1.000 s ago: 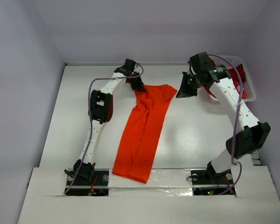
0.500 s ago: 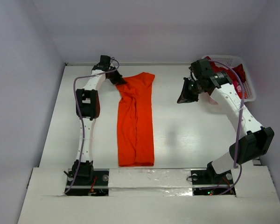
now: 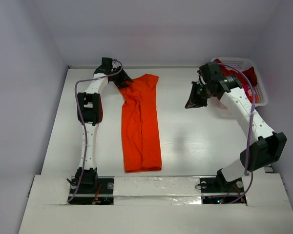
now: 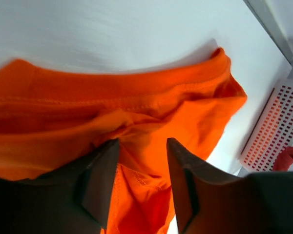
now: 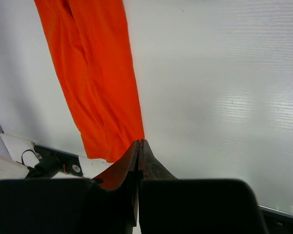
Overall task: Fold and stack the t-shirts
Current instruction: Fold the tshirt
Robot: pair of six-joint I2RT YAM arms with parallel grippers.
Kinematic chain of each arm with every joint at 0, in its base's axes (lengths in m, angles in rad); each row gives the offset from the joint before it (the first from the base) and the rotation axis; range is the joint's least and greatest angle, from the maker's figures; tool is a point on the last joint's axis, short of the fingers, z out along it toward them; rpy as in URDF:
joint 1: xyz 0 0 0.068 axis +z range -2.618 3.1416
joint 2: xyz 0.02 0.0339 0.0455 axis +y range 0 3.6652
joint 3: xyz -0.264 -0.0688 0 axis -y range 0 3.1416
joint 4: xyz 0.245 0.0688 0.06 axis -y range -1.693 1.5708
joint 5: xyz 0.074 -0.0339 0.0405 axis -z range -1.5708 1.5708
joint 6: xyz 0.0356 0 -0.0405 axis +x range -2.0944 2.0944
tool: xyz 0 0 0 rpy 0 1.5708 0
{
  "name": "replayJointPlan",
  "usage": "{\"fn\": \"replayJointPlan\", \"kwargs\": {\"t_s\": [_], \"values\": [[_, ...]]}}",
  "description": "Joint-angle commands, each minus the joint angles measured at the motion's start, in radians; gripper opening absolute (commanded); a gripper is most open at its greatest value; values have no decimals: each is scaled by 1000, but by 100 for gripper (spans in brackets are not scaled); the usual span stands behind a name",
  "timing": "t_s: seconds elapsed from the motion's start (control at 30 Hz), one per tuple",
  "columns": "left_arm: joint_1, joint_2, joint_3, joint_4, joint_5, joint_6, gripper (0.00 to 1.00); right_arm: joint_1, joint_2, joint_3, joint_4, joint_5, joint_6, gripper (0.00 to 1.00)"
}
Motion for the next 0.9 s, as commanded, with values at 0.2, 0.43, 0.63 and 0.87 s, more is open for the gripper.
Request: {"fn": "replayJointPlan", "kwargs": {"t_s": [0.2,0.43,0.63,0.87], "values": [[-27,-385,-241,114,-91,44,54,6,-17,-45,99,-22,-30,3],[-66,-892,-642,-33,-327,176,61,16,-42,-106,171,-66,-50,12],[-66,-1370,-1107,-123,-433,189,71,79,-60,-244,261,-115,-73,15],[-133,-1753,-1538,-262,-319,109,61,272,-59,-443,358,-195,-27,12]]}}
